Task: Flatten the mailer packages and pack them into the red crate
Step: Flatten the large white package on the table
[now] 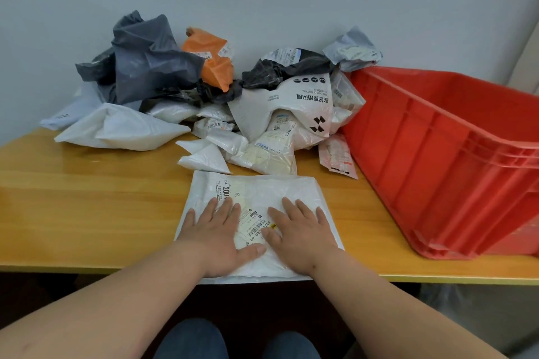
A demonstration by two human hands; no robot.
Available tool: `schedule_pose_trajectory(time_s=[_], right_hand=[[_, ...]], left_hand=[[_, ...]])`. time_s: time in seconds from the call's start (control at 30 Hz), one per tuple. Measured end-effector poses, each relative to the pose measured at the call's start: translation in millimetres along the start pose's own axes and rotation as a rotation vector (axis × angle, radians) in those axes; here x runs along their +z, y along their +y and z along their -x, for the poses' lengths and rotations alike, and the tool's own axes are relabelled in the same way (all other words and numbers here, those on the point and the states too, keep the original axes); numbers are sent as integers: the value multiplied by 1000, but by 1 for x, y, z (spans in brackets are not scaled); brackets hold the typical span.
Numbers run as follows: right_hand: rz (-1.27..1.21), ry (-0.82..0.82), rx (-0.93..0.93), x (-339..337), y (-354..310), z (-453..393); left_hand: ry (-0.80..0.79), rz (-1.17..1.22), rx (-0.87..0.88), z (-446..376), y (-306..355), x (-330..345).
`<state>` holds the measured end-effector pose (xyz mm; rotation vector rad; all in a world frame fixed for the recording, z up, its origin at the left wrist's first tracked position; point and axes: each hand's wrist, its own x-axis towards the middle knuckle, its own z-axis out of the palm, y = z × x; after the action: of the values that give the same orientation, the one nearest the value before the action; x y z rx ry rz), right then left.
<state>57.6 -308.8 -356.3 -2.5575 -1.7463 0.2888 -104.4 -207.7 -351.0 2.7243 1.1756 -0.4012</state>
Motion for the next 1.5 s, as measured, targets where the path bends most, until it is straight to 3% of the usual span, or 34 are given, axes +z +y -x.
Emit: schedule_pose_trajectory(time_s=[0.13, 0.27, 0.5, 0.67, 0.83, 0.93, 1.1, 1.23, 1.37, 1.5], right_hand=[[3, -67, 123, -2, 10, 3], [30, -91, 102, -11, 8, -1], [-49, -14, 92, -13, 15, -4], [-143, 39, 120, -17, 12, -6], [-249, 118, 381, -26, 21, -5], [-300, 20, 494, -35, 27, -7], [-568, -51, 608, -52, 27, -2], [-817, -32, 604, -50, 37, 3], [-1237, 17, 561, -55, 42, 13], [-1358, -55, 452, -76, 39, 25]], left_hand=[[-31, 30, -2, -1, 1, -3], [13, 58, 2, -7, -6, -21], [-26, 87, -61, -11, -20, -8], [60, 180, -87, -11, -24, -14], [212, 280, -256, -3, -31, -23], [231, 593, -386, -4, -42, -30], [188, 909, -494, 4, -51, -33], [163, 1186, -456, 17, -58, -32], [270, 1246, -345, 29, -58, -44], [447, 1186, -211, 33, -52, -72]])
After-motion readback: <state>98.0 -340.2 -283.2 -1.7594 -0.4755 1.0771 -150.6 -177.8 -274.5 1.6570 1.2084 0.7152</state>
